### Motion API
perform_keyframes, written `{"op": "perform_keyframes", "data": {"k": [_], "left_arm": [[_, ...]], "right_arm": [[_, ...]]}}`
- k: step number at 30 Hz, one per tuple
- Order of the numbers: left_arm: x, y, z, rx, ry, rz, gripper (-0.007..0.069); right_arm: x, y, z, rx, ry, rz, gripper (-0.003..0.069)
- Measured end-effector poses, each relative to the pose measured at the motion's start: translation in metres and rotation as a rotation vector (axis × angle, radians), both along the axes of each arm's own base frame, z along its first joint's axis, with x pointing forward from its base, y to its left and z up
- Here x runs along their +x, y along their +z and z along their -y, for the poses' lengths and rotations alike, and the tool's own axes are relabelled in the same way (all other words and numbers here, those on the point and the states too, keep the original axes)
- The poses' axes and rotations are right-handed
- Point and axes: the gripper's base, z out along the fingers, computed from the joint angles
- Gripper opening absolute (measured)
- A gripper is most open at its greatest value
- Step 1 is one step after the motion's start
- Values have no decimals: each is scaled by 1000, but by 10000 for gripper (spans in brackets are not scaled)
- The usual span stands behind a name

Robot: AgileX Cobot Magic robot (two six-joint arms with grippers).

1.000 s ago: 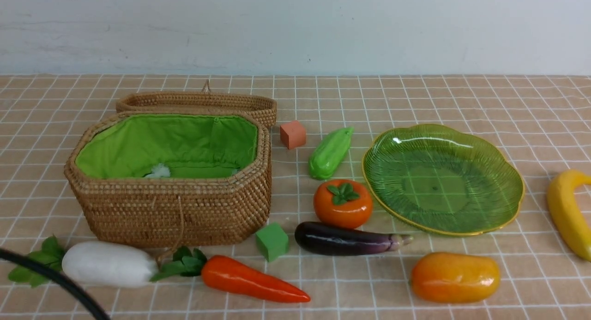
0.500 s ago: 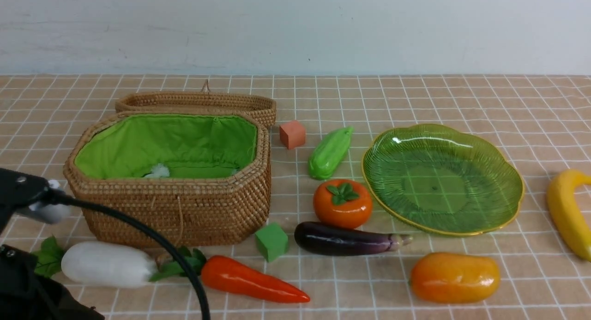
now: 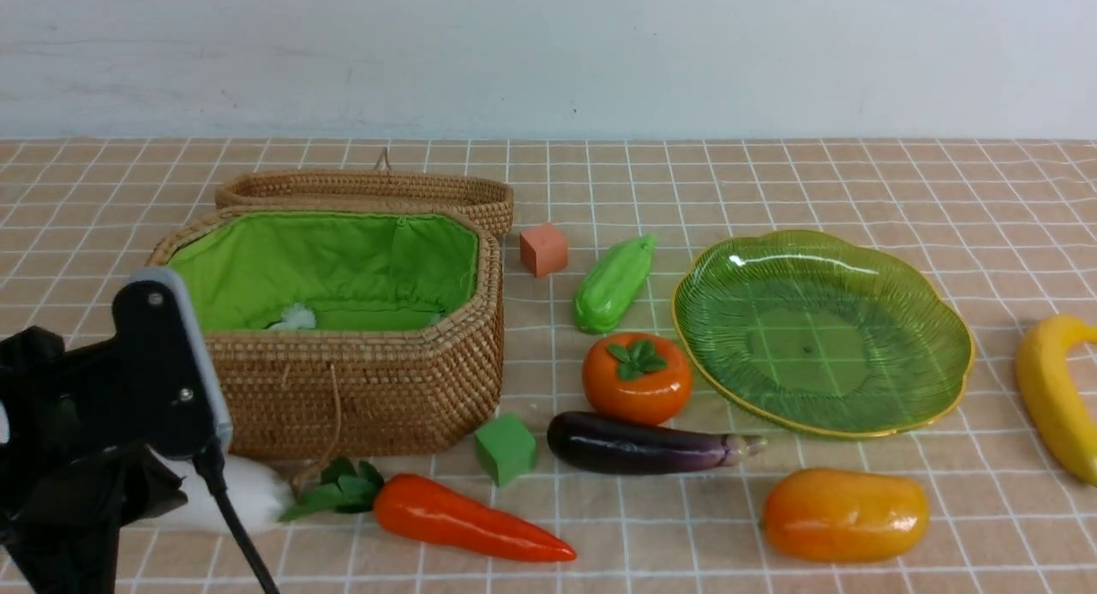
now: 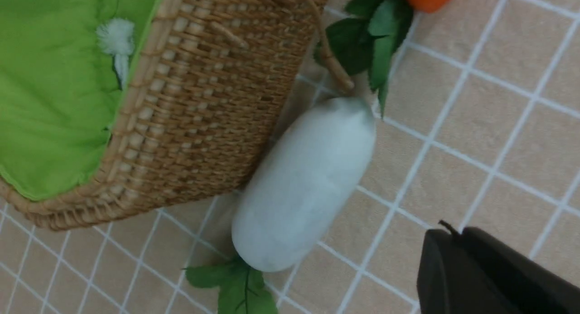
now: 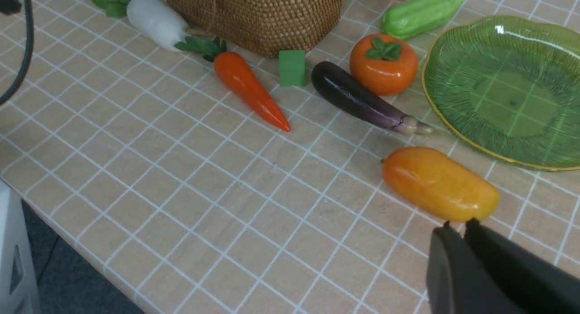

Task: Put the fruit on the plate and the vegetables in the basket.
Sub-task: Take a daikon with your left arm and place it on the basket on the left.

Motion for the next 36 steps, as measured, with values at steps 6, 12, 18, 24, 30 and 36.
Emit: {"op": "perform_keyframes", "data": {"k": [6, 12, 18, 24, 30, 36], "left_arm": [[27, -30, 3, 105, -59, -67, 322], [55, -57, 4, 233, -151, -33, 520], [69, -74, 7, 308, -256, -15, 533], [76, -93, 8, 361, -337, -52, 533], [82, -101, 10, 384, -373, -51, 533], [79, -107, 7, 401, -372, -116, 524]], "right_arm": [[2, 3, 0, 11, -8, 35, 62], [3, 4, 0, 18, -12, 48, 67], [3, 5, 0, 22, -14, 55, 68], [3, 5, 0, 25, -11, 54, 69], [3, 5, -1, 33, -5, 52, 69], [3, 5, -1, 33, -5, 52, 69]]}}
